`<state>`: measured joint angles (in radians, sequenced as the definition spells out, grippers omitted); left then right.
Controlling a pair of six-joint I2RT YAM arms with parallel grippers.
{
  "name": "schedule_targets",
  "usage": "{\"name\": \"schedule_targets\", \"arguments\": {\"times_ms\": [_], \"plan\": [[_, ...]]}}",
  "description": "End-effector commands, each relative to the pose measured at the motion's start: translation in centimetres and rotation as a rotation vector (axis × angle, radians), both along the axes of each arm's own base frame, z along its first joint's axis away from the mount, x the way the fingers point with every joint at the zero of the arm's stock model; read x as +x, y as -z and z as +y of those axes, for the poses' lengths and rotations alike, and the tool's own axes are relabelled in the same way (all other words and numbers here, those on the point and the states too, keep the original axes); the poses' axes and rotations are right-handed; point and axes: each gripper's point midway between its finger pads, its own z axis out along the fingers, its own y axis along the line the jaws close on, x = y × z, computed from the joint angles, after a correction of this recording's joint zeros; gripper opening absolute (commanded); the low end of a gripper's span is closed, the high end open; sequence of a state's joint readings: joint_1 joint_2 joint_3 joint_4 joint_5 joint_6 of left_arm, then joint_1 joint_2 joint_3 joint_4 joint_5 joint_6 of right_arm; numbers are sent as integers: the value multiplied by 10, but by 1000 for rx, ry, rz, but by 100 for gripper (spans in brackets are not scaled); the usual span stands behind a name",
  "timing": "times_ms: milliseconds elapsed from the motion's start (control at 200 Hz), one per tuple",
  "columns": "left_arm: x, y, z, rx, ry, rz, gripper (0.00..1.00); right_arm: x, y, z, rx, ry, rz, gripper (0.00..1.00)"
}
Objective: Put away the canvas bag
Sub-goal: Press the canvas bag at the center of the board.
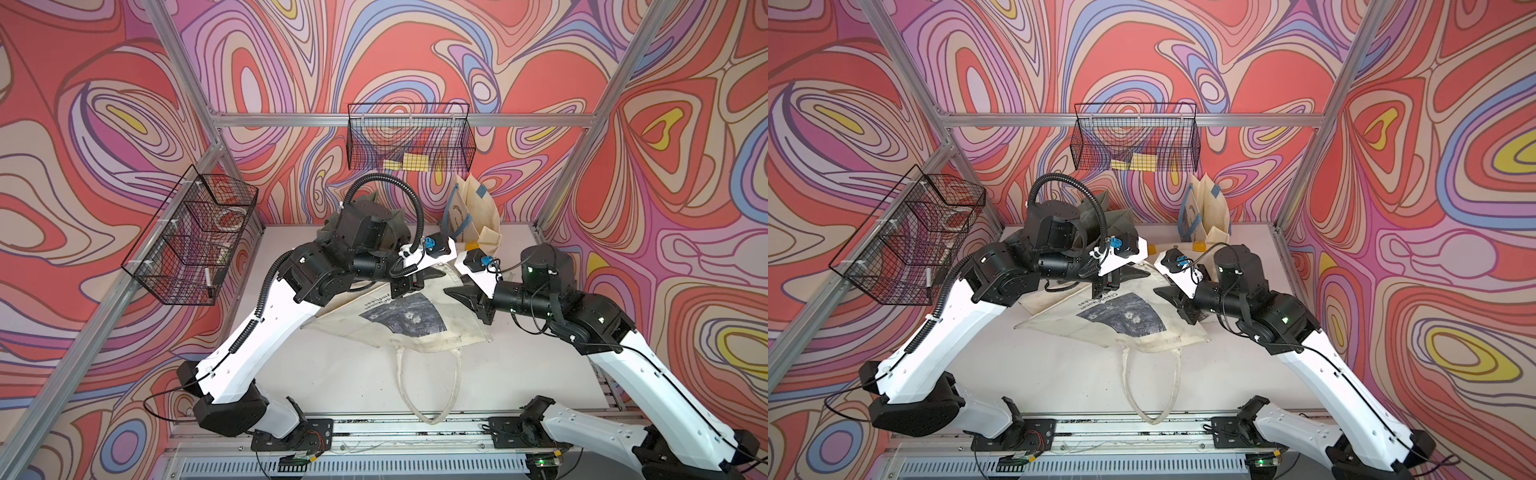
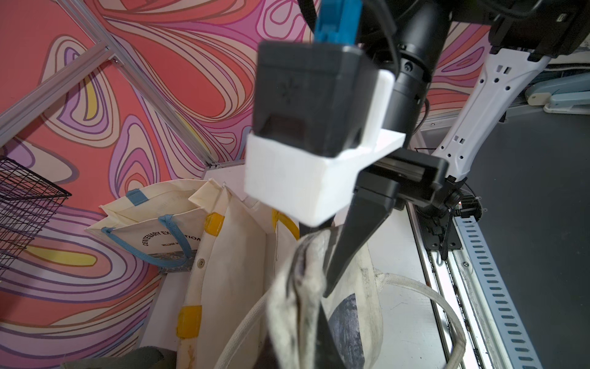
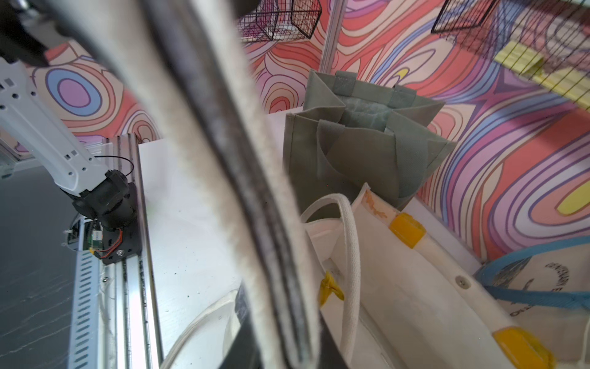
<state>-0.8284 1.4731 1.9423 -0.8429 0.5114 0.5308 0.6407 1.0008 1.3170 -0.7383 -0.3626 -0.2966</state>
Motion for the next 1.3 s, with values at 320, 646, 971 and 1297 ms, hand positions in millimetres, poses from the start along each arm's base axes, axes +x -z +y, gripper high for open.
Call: {"name": "schedule_targets", "arguments": {"times_ms": [320, 646, 971, 1297], "plan": [[-13, -92, 54, -247, -16, -189, 0, 5, 63, -17, 68, 107, 109, 38], [-15, -91, 72, -216, -75, -221, 0, 32, 101, -10, -71, 94, 121, 0], [-3, -69, 147, -121, -470, -302, 0, 65, 75, 66, 96, -138, 266, 0], [8, -52, 208, 22, -746, -402, 0, 80, 104, 164, 90, -257, 274, 0]]}}
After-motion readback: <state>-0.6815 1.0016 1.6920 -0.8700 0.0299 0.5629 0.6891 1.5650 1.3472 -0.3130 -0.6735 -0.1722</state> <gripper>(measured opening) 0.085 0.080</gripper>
